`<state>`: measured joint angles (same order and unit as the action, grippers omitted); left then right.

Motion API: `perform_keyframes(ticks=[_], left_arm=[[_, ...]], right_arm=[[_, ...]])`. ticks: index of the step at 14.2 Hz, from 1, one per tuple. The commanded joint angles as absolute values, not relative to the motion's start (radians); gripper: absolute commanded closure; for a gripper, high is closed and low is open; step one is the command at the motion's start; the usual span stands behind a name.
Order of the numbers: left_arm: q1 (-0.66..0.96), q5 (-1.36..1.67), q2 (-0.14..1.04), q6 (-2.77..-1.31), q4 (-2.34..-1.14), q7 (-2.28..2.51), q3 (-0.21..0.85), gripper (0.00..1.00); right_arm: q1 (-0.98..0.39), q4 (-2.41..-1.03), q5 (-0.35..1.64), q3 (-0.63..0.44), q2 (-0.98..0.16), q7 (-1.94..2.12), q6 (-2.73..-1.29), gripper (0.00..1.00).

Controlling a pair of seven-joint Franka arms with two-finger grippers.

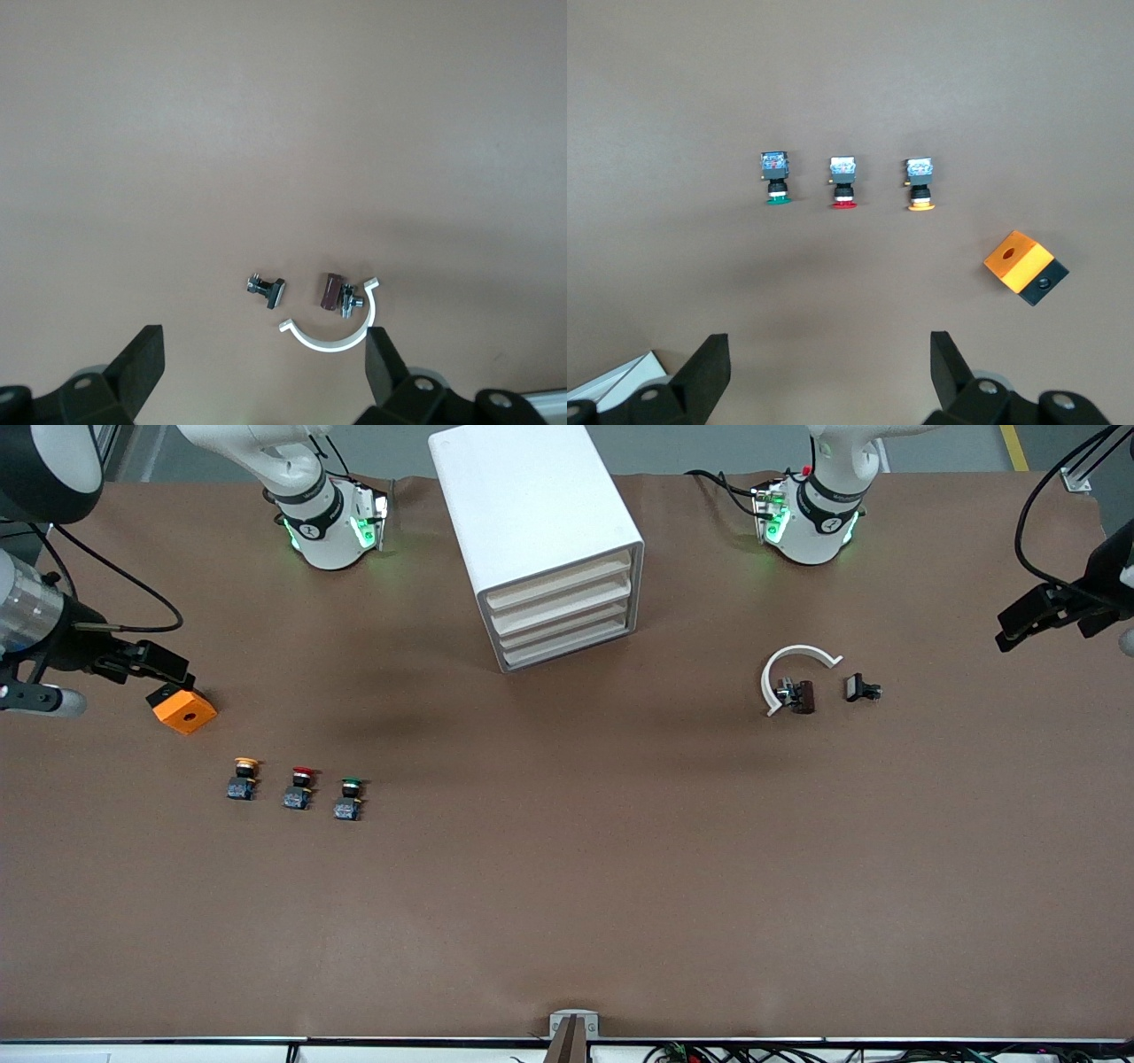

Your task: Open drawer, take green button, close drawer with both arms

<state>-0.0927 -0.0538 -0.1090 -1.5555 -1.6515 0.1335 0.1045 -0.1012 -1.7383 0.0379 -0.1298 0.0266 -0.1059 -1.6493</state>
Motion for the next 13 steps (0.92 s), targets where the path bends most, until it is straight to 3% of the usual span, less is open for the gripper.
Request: perform_keyframes(ticks=[1,13], left_arm=[[-0.084,-0.026,-0.173,-1.58,-1.715,0.048,0.089,0.0],[-0.087,0.003,-0.176,-1.569,-1.738,0.058,0.186,0.0]], right_arm=[[-0.06,-1.691,0.031,-0.114,0.025,-0.063,-1.615,0.0],[-0.029,-1.576,0.002,-0.1,0.018,-0.007,-1.528,0.0]])
